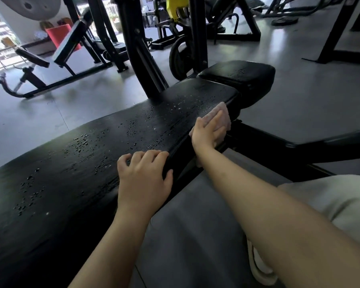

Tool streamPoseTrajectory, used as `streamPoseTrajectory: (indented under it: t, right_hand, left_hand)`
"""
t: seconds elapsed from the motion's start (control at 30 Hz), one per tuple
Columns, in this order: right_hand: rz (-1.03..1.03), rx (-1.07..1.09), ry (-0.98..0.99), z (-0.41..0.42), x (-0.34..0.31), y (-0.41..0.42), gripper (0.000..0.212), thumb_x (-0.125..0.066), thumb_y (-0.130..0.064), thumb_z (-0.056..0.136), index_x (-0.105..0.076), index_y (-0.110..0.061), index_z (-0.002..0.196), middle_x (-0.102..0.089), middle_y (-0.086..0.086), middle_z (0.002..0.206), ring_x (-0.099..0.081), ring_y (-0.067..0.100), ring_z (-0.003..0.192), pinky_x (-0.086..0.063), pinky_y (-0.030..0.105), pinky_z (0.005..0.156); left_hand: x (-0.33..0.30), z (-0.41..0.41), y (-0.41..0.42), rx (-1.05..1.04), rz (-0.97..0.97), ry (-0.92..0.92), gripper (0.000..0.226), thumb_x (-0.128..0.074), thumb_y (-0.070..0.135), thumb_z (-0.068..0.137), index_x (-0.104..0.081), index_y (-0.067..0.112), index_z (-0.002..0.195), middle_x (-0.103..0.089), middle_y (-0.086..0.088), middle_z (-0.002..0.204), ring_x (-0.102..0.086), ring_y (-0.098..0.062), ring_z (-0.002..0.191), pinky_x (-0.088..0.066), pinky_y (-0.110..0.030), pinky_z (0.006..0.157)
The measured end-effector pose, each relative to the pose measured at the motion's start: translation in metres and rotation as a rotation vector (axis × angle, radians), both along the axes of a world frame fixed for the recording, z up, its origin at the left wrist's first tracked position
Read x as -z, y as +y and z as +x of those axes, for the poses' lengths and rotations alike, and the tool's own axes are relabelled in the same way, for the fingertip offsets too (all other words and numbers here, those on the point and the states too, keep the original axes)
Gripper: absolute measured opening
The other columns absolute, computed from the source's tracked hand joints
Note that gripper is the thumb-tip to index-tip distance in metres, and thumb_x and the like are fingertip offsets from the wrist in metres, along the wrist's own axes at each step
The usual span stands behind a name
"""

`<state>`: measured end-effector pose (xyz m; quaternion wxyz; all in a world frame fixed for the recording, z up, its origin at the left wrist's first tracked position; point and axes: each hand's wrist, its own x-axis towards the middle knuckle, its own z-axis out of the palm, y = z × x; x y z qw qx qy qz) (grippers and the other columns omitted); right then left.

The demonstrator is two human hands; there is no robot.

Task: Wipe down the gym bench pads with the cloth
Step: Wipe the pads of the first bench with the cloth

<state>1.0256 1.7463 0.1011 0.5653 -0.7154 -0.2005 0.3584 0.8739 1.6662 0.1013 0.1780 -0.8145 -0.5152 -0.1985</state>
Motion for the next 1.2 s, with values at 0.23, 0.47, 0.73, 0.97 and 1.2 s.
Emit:
streamPoseTrajectory:
  t: [0.23,0.47,0.73,0.97,1.2]
  right_hand:
    - [-0.006,-0.182,0.008,-0.066,0.005,-0.046,0.065,-0.034,-0.039,0.1,0.008,-0.038,0.149,0.014,0.009,0.158,-0.008,0.037,0.143,-0.015,0.043,0.115]
    - [-0.001,-0.3,-0.097,-0.123,0.004,-0.1,0.065,-0.035,-0.037,0.1,0.005,-0.031,0.151,0.01,0.015,0.158,-0.009,0.033,0.144,-0.017,0.043,0.115]
    - [-0.093,-0.558,-0.157,-0.181,-0.013,-0.156,0.073,-0.034,-0.042,0.099,0.019,-0.03,0.148,0.032,0.018,0.15,0.012,0.05,0.139,-0.003,0.055,0.115]
    - [-0.088,-0.825,-0.178,-0.168,-0.012,-0.171,0.063,-0.028,-0.034,0.103,0.015,-0.03,0.149,0.036,0.012,0.15,0.011,0.042,0.142,-0.009,0.054,0.115]
    - [-0.052,-1.052,-0.568,-0.119,-0.009,-0.175,0.058,-0.024,-0.039,0.102,0.008,-0.033,0.15,0.007,0.014,0.158,-0.008,0.033,0.145,-0.015,0.05,0.115]
  left_hand:
    - [-0.012,-0.013,-0.02,0.011,-0.038,-0.371,0.029,-0.047,0.01,0.077,-0.066,0.014,0.097,-0.07,-0.003,0.095,-0.065,-0.025,0.09,-0.039,-0.046,0.092]
    - [-0.015,-0.077,-0.067,-0.157,-0.035,-0.429,0.036,-0.04,0.008,0.078,-0.067,0.013,0.102,-0.069,-0.006,0.102,-0.061,-0.032,0.097,-0.031,-0.042,0.095]
    - [-0.003,-0.104,-0.102,-0.198,0.036,-0.507,0.03,-0.043,0.013,0.079,-0.068,0.014,0.095,-0.069,-0.003,0.097,-0.062,-0.028,0.092,-0.036,-0.04,0.088]
    - [0.011,-0.102,-0.118,-0.099,0.153,-0.434,0.035,-0.043,0.021,0.081,-0.071,0.003,0.092,-0.067,-0.011,0.095,-0.063,-0.03,0.087,-0.046,-0.035,0.083]
    - [0.051,-0.058,-0.111,-0.21,0.142,-0.177,0.063,-0.038,0.032,0.078,-0.051,-0.006,0.126,-0.055,-0.022,0.128,-0.053,-0.035,0.12,-0.031,-0.037,0.104]
